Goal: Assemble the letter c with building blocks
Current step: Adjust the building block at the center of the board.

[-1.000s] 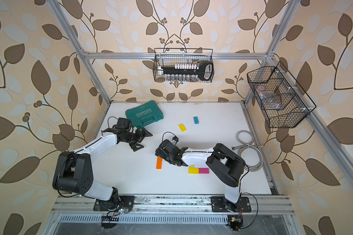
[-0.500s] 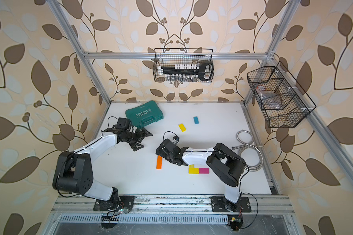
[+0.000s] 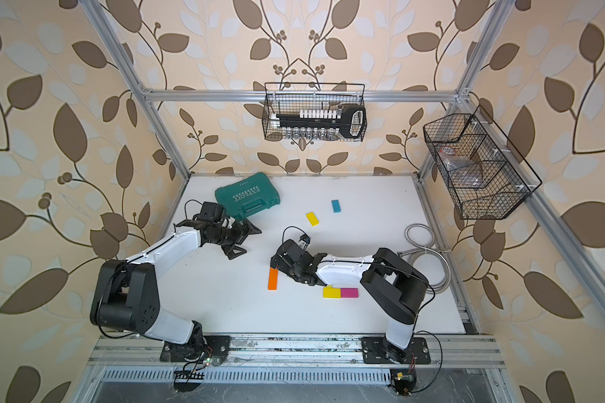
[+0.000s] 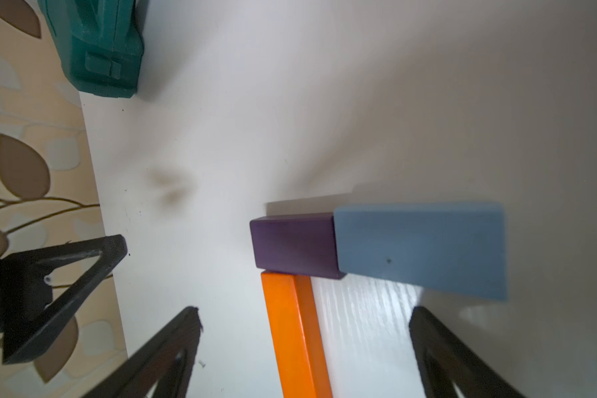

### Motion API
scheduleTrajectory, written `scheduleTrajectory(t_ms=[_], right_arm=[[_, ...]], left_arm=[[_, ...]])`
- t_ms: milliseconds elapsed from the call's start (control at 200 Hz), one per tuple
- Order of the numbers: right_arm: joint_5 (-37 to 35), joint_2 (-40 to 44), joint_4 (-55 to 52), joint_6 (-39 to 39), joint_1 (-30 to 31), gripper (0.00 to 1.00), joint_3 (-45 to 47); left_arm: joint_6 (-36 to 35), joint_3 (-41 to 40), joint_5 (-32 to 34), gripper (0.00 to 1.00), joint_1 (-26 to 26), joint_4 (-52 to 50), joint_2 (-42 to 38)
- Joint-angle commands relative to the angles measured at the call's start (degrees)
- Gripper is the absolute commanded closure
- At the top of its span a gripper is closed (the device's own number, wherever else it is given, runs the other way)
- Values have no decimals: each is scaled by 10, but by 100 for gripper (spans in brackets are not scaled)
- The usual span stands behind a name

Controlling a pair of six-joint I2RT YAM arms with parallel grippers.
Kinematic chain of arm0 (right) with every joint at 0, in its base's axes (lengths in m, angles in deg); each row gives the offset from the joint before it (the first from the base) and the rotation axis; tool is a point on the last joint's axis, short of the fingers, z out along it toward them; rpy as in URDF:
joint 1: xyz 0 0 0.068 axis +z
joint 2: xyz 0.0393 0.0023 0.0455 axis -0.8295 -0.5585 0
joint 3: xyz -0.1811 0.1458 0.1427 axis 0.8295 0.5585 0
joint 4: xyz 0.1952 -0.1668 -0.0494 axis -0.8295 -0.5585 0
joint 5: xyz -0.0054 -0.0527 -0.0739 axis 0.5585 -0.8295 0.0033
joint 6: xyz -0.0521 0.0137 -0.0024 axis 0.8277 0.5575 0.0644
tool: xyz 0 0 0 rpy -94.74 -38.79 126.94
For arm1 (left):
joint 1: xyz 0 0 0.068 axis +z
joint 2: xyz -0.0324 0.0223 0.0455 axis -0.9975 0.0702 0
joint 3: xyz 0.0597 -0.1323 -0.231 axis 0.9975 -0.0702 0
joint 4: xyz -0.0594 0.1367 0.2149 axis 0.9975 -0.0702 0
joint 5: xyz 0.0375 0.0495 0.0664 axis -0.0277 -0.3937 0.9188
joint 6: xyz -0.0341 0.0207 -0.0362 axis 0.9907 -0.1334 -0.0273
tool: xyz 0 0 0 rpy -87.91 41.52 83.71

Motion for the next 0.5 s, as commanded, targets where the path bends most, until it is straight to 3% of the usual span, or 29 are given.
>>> scheduleTrajectory(t_ms=[0,250,495], right_arm=[[-3,47,-82,48,-22,7,-15],[62,59,-131,105,-104,7,-21],[123,10,-114,114,-114,6,-35]], left_arm=[[-32,28,-14,1,7,-20,-11],[-40,37,-25,1,6,-23,7],[-40,31,-21,1,6,-23,11]])
